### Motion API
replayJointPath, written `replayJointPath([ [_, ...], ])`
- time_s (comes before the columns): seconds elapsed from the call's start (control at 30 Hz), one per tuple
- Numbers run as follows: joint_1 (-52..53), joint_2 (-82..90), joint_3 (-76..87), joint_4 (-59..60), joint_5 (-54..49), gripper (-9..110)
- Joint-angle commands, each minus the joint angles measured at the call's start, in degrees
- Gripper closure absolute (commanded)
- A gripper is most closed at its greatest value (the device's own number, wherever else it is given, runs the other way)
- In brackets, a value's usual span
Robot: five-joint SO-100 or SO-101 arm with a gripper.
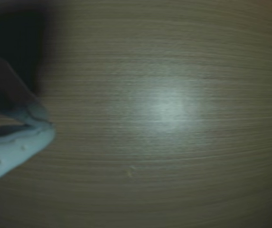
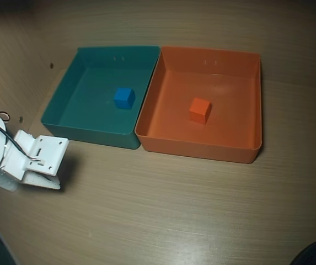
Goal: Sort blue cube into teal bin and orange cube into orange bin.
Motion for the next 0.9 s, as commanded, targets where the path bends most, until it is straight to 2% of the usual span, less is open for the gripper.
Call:
replayJointPath([
  [0.0,-2.2,8.0,7.6,-1.1,-0.4,106],
  [0.2,-6.8,17.8,20.0,-0.4,-0.4,106],
  [0.3,-6.2,20.7,20.3,0.9,0.6,106],
  [0.6,-6.3,22.6,20.3,22.2,0.6,106],
  [0.87,-5.9,27.6,20.3,24.9,3.3,106],
])
